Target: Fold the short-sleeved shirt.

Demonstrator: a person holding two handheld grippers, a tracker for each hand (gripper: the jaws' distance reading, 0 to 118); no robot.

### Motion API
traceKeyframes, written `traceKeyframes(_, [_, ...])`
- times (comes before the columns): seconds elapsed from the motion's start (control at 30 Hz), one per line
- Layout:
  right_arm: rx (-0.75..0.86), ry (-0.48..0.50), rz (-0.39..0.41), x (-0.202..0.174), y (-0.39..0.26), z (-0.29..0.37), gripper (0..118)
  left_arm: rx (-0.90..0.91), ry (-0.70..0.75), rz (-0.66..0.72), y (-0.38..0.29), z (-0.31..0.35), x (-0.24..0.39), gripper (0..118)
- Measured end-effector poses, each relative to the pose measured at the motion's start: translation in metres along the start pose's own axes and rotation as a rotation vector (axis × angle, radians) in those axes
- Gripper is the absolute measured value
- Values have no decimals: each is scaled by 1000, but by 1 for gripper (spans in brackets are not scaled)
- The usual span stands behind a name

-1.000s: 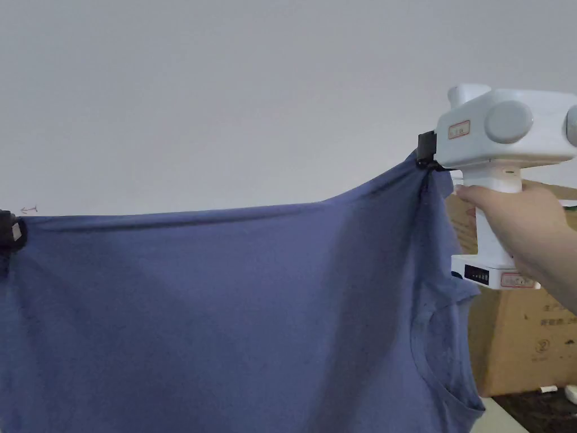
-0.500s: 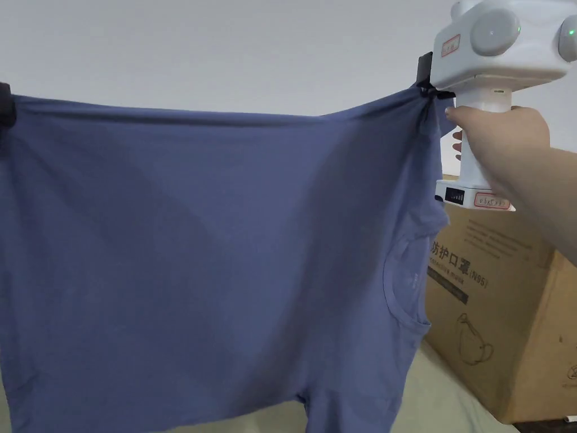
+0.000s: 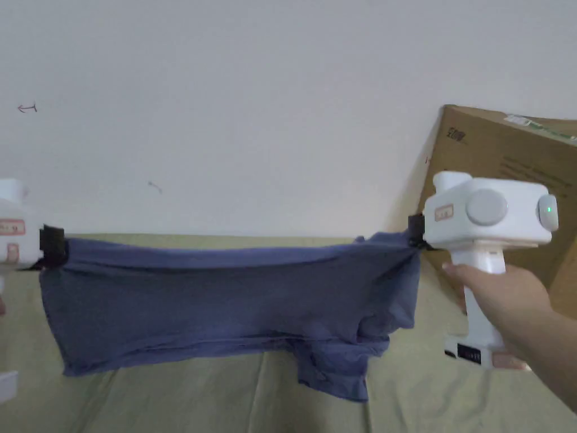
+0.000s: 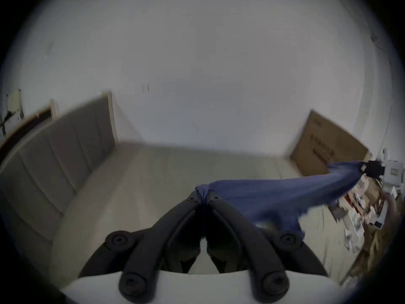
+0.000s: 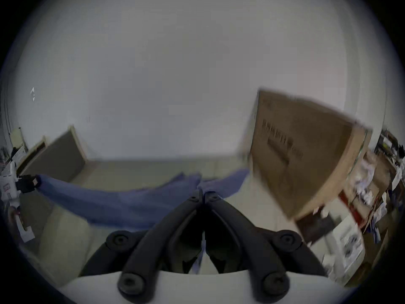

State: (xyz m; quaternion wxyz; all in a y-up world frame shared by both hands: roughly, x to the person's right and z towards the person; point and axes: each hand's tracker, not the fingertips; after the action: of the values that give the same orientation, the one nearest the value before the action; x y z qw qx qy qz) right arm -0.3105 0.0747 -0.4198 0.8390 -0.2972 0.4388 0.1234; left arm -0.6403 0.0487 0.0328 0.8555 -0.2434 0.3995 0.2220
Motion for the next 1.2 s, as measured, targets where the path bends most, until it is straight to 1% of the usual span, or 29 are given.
traceKeyframes(0.07, [-141,11,-6,13,-68,-7,0,-153,-53,-10,-55,-8,-9,1])
traceKeyframes(0.1, [-214,18,4,26,-93,-18,0,-212,-56,-33,-80,-8,-12,1])
traceKeyframes(0.13, [-287,23,6,35,-124,-18,0,-261,-26,-68,-107,-2,-15,1])
traceKeyframes(0.17, [-340,36,-6,44,-153,-14,0,-312,-21,-79,-133,4,-20,1])
traceKeyframes(0.2, [-392,43,-15,52,-181,-7,0,-368,-36,-84,-163,24,-7,1])
traceKeyframes(0.23, [-429,41,-32,59,-204,4,0,-408,-37,-87,-184,34,-9,1])
traceKeyframes(0.37, [-589,95,-14,77,-279,56,0,-528,-48,-97,-257,79,-26,1])
traceKeyframes(0.43, [-608,109,0,81,-306,84,0,-549,-38,-121,-286,103,-24,1])
traceKeyframes(0.5, [-640,127,13,81,-328,105,0,-563,-36,-127,-302,119,-32,1])
traceKeyframes(0.57, [-642,123,19,79,-345,123,0,-600,-66,-99,-318,133,-35,1])
traceKeyframes(0.63, [-660,115,42,76,-357,135,0,-621,-62,-90,-331,147,-26,1])
traceKeyframes(0.67, [-666,121,40,77,-362,138,0,-632,-57,-80,-334,150,-25,1])
traceKeyframes(0.77, [-672,120,31,77,-370,144,0,-562,-80,-27,-340,169,-25,1])
traceKeyframes(0.83, [-669,124,17,77,-372,145,0,-547,-77,-2,-343,176,-26,1])
traceKeyframes(0.87, [-670,124,13,77,-372,145,0,-543,-77,11,-342,175,-42,2])
traceKeyframes(1.1, [-656,102,20,70,-382,143,0,-498,-64,29,-362,193,-28,3])
traceKeyframes(1.13, [-647,86,11,70,-384,144,3,-479,-63,48,-363,195,-32,5])
traceKeyframes(1.17, [-617,51,18,72,-388,144,32,-463,-52,66,-365,197,-33,18])
traceKeyframes(1.2, [-585,27,44,70,-390,147,66,-454,-30,76,-366,200,-33,38])
